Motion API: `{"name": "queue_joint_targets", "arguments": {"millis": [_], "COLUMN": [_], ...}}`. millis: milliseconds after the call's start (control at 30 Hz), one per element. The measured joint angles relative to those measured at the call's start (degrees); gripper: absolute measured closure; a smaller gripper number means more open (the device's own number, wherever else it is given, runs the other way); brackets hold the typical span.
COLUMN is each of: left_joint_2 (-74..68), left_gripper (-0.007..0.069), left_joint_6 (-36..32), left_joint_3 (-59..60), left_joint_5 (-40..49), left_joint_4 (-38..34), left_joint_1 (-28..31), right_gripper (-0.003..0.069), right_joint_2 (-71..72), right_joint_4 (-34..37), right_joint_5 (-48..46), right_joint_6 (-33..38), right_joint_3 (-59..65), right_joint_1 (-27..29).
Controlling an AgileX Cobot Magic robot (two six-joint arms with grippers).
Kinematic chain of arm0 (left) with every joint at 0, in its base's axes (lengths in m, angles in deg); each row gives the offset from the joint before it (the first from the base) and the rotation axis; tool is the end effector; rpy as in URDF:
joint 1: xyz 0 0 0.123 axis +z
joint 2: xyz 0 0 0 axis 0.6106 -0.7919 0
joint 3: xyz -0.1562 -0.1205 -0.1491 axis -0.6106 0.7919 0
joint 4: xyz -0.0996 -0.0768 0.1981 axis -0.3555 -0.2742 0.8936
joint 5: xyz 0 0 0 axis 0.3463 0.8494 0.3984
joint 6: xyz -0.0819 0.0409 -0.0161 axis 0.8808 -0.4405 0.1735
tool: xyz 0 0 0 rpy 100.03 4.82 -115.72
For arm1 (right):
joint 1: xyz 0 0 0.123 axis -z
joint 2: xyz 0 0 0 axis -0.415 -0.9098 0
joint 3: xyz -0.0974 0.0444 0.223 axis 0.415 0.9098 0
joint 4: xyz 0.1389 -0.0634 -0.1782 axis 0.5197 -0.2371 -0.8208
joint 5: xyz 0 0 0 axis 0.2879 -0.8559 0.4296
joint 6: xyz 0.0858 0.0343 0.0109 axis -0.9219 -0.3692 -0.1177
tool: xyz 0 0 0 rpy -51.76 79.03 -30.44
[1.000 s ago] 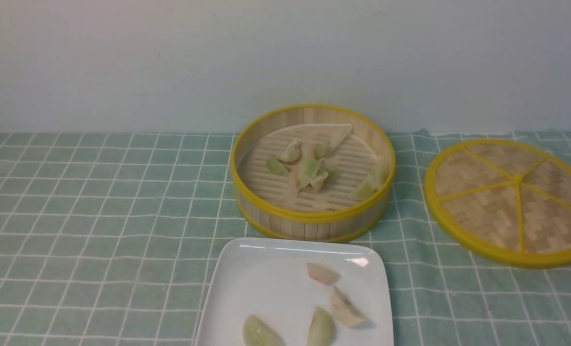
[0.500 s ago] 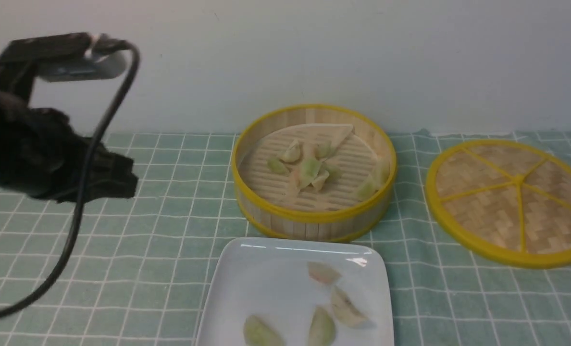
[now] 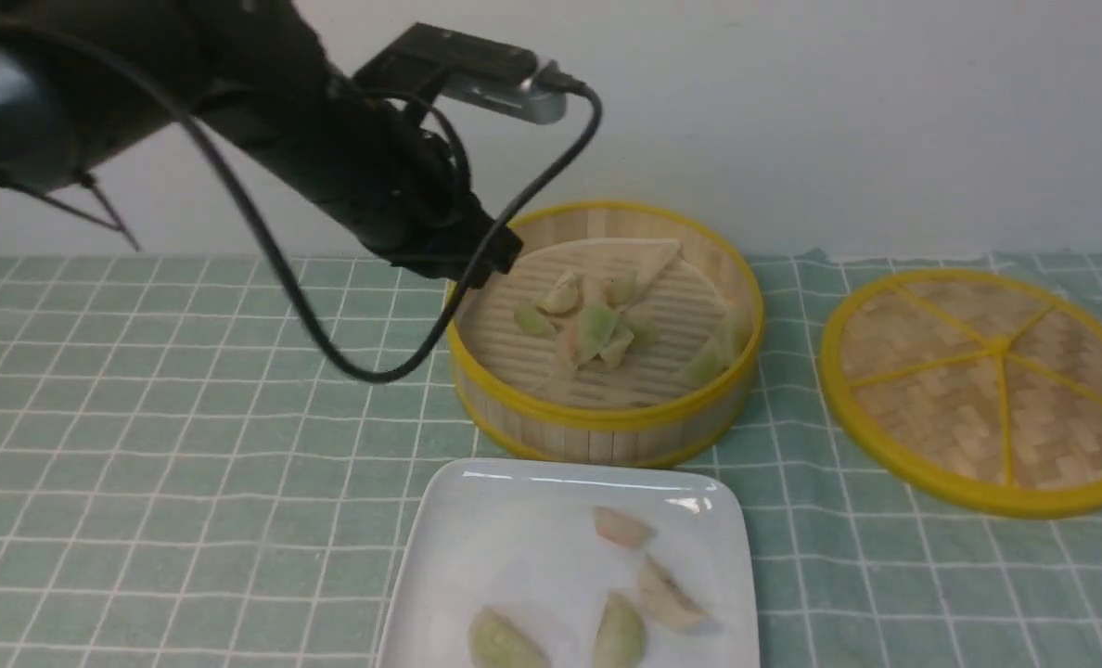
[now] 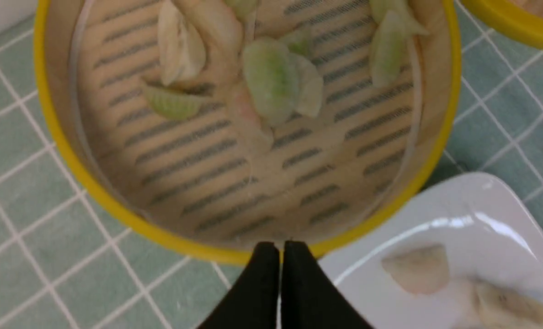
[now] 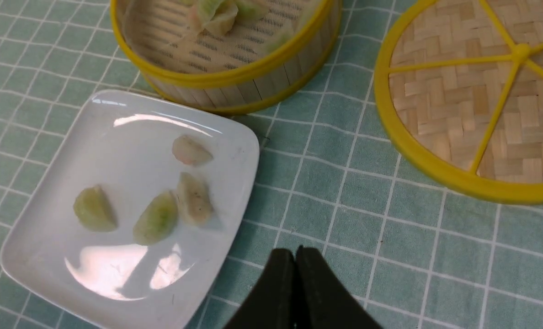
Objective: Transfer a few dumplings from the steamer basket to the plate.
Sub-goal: Use the left arm to grab a dumpling from the steamer
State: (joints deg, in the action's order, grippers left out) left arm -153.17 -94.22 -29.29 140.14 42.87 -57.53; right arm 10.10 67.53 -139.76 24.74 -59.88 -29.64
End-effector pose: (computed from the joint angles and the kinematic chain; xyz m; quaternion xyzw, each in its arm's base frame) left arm 0.3592 -0.1564 0.2632 0.2884 0.9081 -0.1503 0.2637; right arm 0.1282 0.0391 0.3372 -0.0930 0.9285 0.1553 0.3241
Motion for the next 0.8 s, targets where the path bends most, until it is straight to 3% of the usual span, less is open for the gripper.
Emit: {"name": "queue_joint_targets", "arguments": {"millis": [100,233,367,467,533,800], "left_joint_2": [-4.72,-13.59,-20.04,-24.55,-25.79,-29.86], "left_gripper": [0.0626,0.0557,0.0424,0.028,0.0232,0.0215], "left_joint_6": [-0.54,-1.05,-1.29,-1.74,-2.24,-7.02], "left_joint_3": [-4.19,-12.2,-17.66,-20.76,-21.14,-21.31], "left_joint_5": [-0.11,-0.66,-3.46,-7.48,-9.51,-13.64], "left_joint_4": [0.05,0.22,0.29,1.31,1.44,1.58], "left_joint_1": [-0.22,-0.28,-0.28,-0.28,-0.28,-0.67], "right_gripper": [0.0673,0.0673,0.0673,0.0673,0.0673,0.0673], "right_joint_2": [0.0,0.0,0.0,0.0,0.0,0.0], "right_joint_4": [0.0,-0.05,-0.05,-0.05,-0.05,-0.97], "right_joint_5": [0.0,0.0,0.0,-0.01,-0.01,-0.01], "right_joint_6": [-0.16,-1.47,-2.36,-2.49,-2.57,-2.58], "right_joint_3": [0.0,0.0,0.0,0.0,0.0,0.0], "right_joint_1": [0.0,0.0,0.0,0.0,0.0,0.0]}}
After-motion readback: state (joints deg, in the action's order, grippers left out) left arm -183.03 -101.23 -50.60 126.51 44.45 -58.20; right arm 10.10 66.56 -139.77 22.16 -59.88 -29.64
